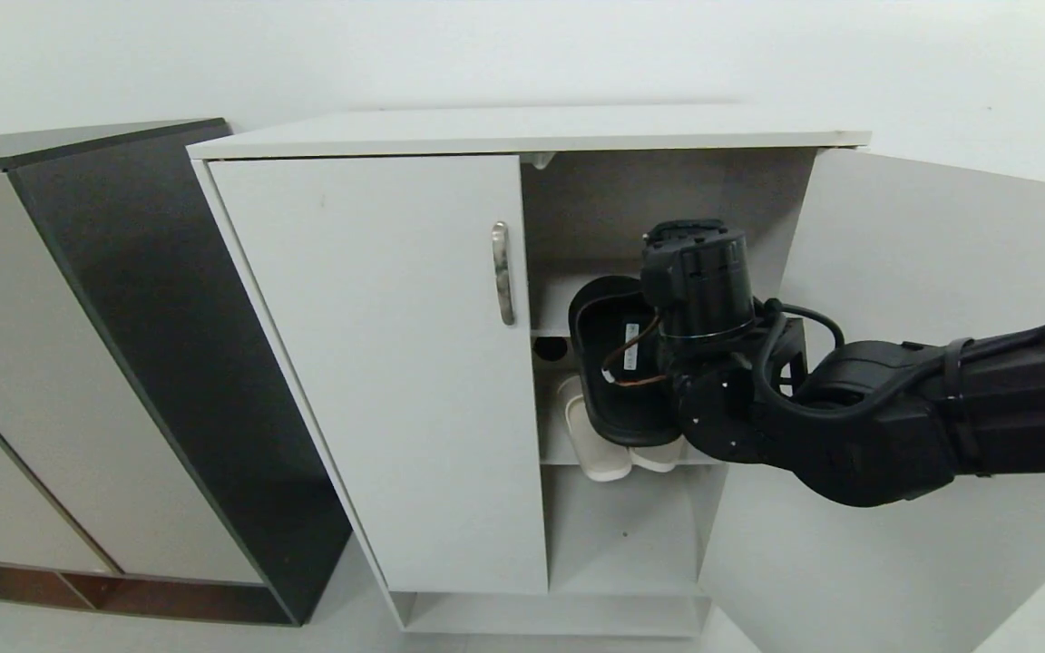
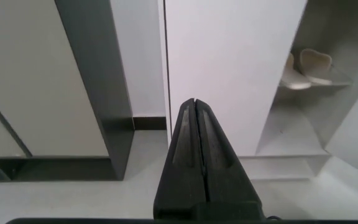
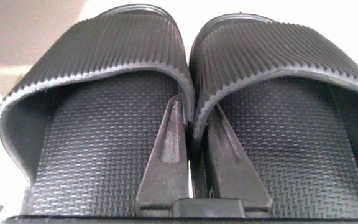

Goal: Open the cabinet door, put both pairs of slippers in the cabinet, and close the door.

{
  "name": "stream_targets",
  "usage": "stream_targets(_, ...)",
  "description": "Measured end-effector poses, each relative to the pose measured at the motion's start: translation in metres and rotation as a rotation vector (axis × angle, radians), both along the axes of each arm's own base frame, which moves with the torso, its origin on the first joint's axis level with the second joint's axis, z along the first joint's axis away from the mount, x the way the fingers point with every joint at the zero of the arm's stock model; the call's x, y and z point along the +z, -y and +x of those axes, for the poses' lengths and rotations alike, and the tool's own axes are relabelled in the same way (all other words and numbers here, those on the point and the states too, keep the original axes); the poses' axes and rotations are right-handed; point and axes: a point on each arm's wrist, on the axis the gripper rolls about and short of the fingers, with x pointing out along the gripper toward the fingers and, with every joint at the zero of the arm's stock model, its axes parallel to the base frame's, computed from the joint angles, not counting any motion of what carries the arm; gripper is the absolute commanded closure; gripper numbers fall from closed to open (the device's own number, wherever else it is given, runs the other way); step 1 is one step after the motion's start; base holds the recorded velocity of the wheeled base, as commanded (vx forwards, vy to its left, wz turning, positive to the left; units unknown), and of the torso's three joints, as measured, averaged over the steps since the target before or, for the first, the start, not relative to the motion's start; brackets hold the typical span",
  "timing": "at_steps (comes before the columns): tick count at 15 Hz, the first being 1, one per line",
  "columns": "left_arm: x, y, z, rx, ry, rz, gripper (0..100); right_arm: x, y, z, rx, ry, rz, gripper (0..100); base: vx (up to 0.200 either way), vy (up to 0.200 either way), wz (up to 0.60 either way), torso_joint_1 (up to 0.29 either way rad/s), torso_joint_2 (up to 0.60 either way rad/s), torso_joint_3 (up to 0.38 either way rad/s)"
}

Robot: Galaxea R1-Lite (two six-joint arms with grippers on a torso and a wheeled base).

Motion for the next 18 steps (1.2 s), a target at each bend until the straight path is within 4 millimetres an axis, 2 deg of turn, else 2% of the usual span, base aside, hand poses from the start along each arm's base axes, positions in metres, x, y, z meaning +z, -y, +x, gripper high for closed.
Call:
stream_targets(5, 0.0, 0.0, 0.0, 0.0, 0.0, 0.0, 100, -0.01, 0.001, -0.001, 0.008, -0.019, -0.013, 100, 0.2, 0.0, 0.0, 0.001, 0.0, 0.004)
stream_targets(12, 0.0, 0.0, 0.0, 0.0, 0.0, -0.001, 100, -0.013, -0.001, 0.0, 0.033, -0.003, 0.01, 100, 0.0, 0.0, 0.0, 0.0, 0.0, 0.0)
stream_targets(18, 0.0, 0.0, 0.0, 0.001, 0.0, -0.001, 100, -0.006, -0.007, 0.025, 0.02, -0.018, 0.001, 100, 0.0, 0.0, 0.0, 0.0, 0.0, 0.0)
